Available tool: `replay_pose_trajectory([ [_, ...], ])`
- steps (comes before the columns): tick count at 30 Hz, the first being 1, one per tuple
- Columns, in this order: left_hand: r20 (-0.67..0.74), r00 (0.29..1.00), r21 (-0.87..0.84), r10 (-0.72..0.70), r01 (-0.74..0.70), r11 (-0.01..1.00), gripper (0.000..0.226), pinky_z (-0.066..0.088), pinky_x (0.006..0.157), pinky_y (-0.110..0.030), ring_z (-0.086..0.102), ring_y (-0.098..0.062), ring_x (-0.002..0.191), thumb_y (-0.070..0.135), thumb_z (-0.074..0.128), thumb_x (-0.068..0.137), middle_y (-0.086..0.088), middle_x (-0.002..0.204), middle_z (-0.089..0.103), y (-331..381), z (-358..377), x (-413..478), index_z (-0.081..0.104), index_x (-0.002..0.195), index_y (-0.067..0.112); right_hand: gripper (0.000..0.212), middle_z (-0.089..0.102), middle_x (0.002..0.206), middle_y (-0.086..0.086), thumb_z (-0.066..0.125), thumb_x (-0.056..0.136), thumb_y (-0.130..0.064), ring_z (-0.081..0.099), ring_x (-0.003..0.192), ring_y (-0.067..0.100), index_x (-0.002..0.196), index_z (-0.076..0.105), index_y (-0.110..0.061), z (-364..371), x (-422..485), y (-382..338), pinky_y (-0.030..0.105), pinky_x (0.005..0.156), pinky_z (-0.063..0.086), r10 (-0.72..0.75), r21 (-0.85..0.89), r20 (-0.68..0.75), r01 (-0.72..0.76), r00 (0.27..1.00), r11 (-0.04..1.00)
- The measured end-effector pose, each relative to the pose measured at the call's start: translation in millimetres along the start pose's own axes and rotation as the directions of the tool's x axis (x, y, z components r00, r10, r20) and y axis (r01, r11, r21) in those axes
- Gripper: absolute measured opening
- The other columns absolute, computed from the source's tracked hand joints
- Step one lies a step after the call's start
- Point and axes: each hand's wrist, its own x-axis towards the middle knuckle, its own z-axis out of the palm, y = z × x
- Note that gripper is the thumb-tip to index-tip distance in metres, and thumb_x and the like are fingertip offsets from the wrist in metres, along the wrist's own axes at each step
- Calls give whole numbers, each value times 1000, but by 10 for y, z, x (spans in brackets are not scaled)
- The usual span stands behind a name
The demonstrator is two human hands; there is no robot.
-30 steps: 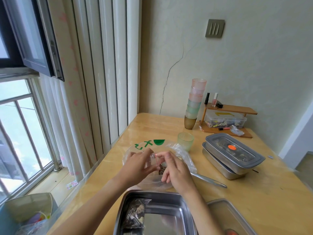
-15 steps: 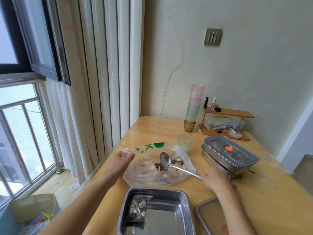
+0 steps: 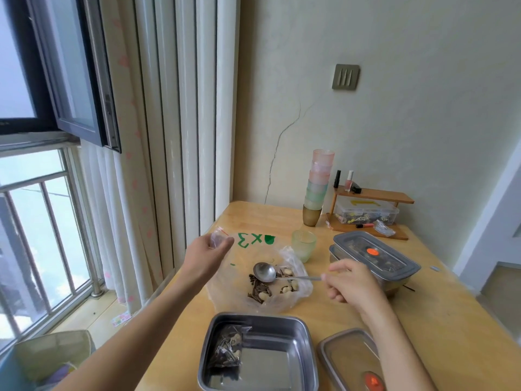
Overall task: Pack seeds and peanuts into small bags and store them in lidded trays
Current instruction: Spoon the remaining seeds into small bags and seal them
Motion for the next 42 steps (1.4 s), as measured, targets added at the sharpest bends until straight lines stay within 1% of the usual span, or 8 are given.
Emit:
replay_pose_trajectory([
  [4, 80, 996, 33, 47, -50, 998, 47, 41, 56, -34, 50, -16, 54, 47, 68, 94, -2, 64, 59, 124, 96, -32, 69, 80, 3, 10, 72, 77, 6, 74, 94, -9, 67, 65, 13, 103, 70, -11, 138, -105, -150, 27, 65, 55, -170, 305, 0, 162, 985, 938],
  [7, 87, 995, 39, 54, -57, 998, 49, 41, 56, -37, 47, -18, 54, 46, 67, 95, -11, 62, 55, 129, 173, -37, 64, 75, 1, 4, 74, 75, 6, 70, 97, -12, 69, 67, 16, 101, 70, -10, 290, -95, -104, 32, 68, 58, -218, 269, -16, 214, 976, 939],
  [12, -25, 994, 474, 106, -82, 877, 39, 45, 92, -44, 48, -29, 119, 52, 59, 93, -7, 115, 63, 53, 247, -53, 71, 102, 15, 20, 75, 72, 5, 59, 105, -19, 73, 64, 24, 89, 67, -10, 338, -119, -104, 43, 68, 62, -306, 159, -128, 324, 943, 933],
  [16, -51, 973, 640, 223, -140, 756, 38, 33, 106, -47, 33, -28, 134, 47, 64, 91, -5, 140, 41, 35, 239, -51, 66, 118, 20, 26, 75, 69, 8, 57, 106, -20, 74, 60, 25, 87, 67, -6, 264, -208, -217, 38, 60, 60, -322, 230, -217, 369, 921, 900],
  [24, 127, 920, 601, 370, -368, 710, 34, 37, 104, -45, 36, -26, 130, 43, 66, 88, -2, 137, 47, 46, 286, 144, 68, 116, 25, 37, 75, 73, 20, 56, 107, -28, 75, 65, 35, 93, 66, 5, 449, -316, -182, 30, 53, 59, -122, 474, -68, 140, 990, 869],
  [35, 615, 684, 525, 393, -727, 443, 20, 3, 124, -55, -13, -19, 158, 43, 64, 90, 5, 173, 1, 161, 768, 343, 73, 106, 33, 32, 73, 67, 17, 56, 107, -25, 75, 60, 34, 92, 63, 2, 419, -292, -172, 31, 50, 58, -154, 388, -95, 179, 984, 904],
  [39, 708, 657, 570, 258, -748, 339, 29, 6, 123, -55, 0, -20, 159, 42, 63, 91, 1, 170, 21, 183, 1033, 483, 72, 115, 29, 31, 71, 66, 19, 56, 106, -23, 74, 60, 36, 91, 62, 3, 411, -283, -141, 30, 48, 57, -185, 396, -81, 202, 979, 896],
  [42, 668, 717, 629, 200, -687, 364, 35, 10, 121, -50, 43, -23, 142, 40, 59, 96, -1, 143, 59, 211, 1091, 500, 68, 123, 20, 30, 71, 66, 19, 56, 106, -21, 74, 60, 37, 92, 62, 4, 396, -247, -87, 29, 47, 57, -178, 414, -82, 195, 981, 889],
])
